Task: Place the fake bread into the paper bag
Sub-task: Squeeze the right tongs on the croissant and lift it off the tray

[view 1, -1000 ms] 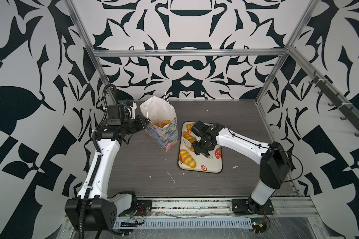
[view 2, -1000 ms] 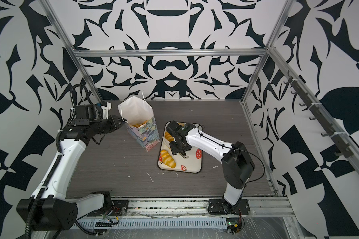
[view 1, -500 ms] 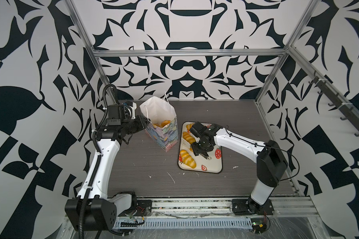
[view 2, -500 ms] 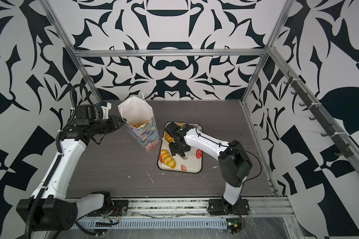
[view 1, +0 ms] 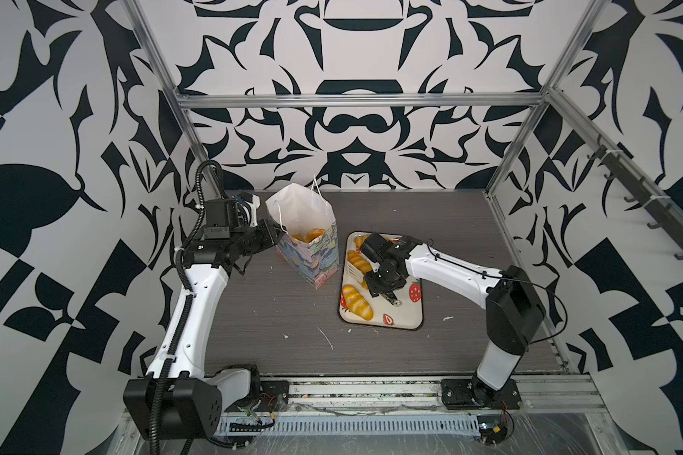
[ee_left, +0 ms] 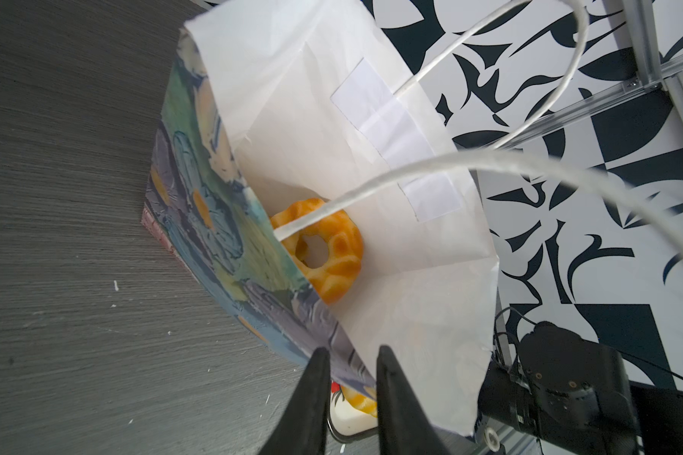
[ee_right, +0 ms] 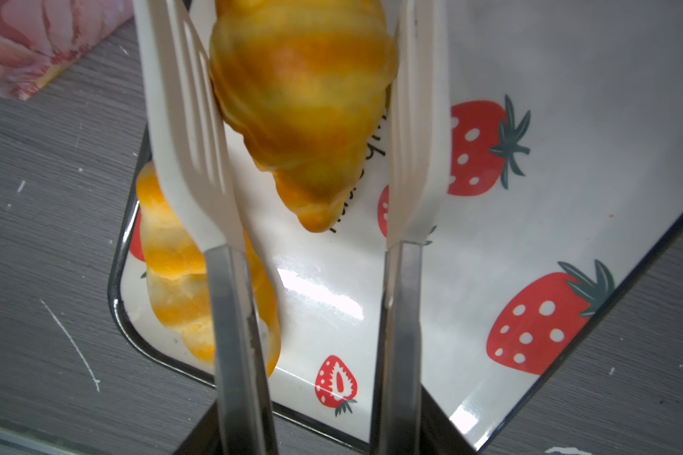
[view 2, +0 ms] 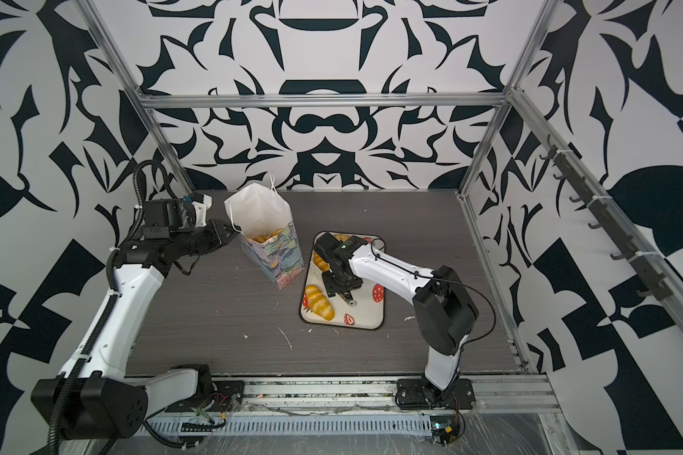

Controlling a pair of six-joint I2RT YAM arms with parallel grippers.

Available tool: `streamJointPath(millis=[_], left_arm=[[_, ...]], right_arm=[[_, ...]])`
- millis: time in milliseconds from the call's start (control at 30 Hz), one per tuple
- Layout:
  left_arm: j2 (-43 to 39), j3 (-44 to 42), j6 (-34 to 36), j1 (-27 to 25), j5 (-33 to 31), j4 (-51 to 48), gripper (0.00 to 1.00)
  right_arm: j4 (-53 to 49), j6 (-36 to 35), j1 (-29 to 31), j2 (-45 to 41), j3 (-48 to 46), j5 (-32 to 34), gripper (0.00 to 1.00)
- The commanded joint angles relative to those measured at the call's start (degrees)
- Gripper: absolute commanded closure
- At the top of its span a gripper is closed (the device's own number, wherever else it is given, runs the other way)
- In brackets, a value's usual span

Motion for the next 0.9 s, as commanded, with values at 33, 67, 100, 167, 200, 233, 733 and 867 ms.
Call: streamJointPath(millis=[33, 67, 100, 167, 200, 233, 733, 867], left_arm=[[-1.1, -1.0, 0.5, -0.1, 0.0, -0.6, 0.75], [-1.0, -1.0, 0.5, -0.1, 0.0, -0.7, 0.75], [-1.0, -0.9, 0.5, -0.2, 0.0, -0.7, 0.75], [-1.1, -0.9, 0.5, -0.2, 0.1, -0.7, 0.75], [-1.1, -0.9, 0.5, -0.1, 0.1, -0.7, 0.75], [-1.1, -0.9, 0.5, -0.2, 0.1, -0.7, 0.75], [-1.2, -0.8, 0.5, -0.2, 0.0, -0.8, 0.75], [-1.2, -0.8, 0.4, -0.2, 0.1, -0.9, 0.75]], right_arm=[[-0.6, -0.6, 0.3, -2.5, 1.6, 1.0, 0.48], [-0.7, -0.8, 0.3, -2.6, 1.6, 1.1, 0.49], [-0.9, -0.9, 0.3, -2.9, 1.8, 1.2, 0.49], [-1.2, -1.1, 0.3, -3.4, 1.9, 1.8, 0.50], [-1.4, -1.1, 0.3, -3.7, 1.9, 2.3, 0.50], [-1.5, -1.0, 0.3, -4.2, 1.9, 3.0, 0.50], [-2.8, -1.6, -0.2, -9.8, 3.1, 6.5, 0.52], [-3.6, -1.8, -0.5, -11.0, 4.0, 7.0, 0.54]])
